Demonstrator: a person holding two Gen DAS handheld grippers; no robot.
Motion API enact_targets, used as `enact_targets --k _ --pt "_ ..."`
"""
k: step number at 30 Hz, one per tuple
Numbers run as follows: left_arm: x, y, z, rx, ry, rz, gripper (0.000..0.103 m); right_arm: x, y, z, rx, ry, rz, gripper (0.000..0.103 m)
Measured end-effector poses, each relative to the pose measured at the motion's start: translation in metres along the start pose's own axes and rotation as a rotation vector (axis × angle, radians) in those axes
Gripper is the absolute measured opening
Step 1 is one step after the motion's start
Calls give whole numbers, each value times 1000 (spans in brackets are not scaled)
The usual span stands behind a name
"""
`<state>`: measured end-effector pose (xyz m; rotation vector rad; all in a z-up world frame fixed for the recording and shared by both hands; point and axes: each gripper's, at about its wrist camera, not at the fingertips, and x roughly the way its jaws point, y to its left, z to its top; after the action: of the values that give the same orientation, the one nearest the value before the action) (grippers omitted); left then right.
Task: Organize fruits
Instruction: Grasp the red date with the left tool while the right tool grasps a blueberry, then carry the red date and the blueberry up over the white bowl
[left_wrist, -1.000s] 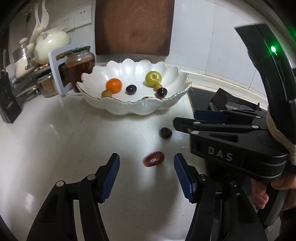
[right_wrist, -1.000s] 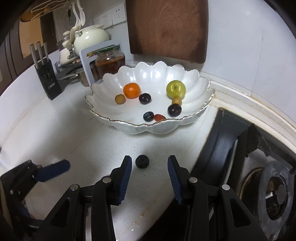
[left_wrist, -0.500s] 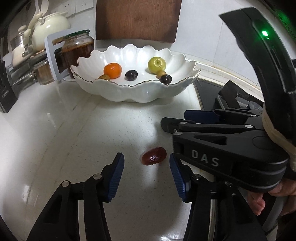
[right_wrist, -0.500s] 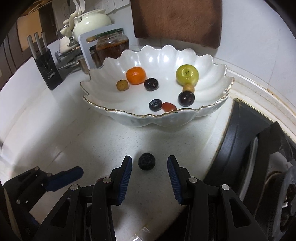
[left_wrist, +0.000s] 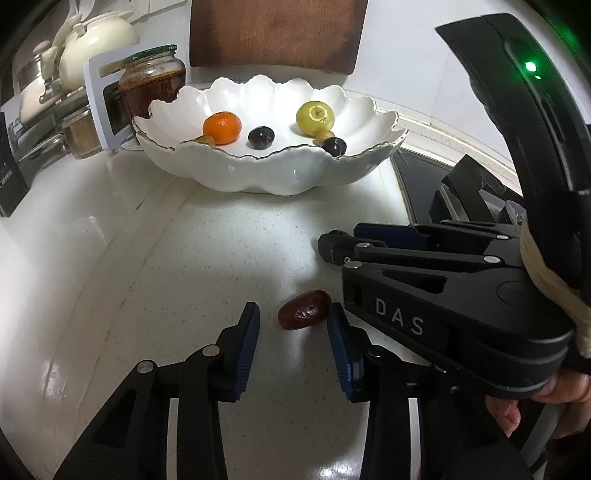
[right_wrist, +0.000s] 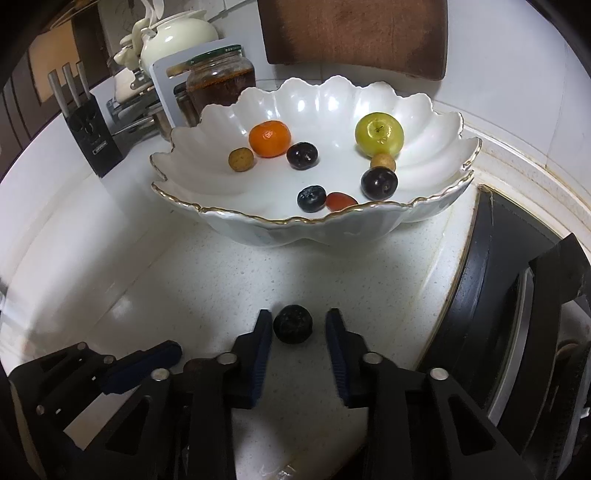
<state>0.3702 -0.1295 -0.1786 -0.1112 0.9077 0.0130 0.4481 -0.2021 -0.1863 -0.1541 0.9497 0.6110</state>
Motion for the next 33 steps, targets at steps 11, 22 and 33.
enact_targets --k 11,22,33 --pt "0 0 -2 7 -16 -31 25 -13 -2 -8 32 -24 -25 23" --pt "-17 10 -2 -5 -56 -14 24 -31 1 -22 61 -42 -55 23" --pt "-48 22 6 21 -120 -20 22 -59 12 -24 73 -100 -88 23"
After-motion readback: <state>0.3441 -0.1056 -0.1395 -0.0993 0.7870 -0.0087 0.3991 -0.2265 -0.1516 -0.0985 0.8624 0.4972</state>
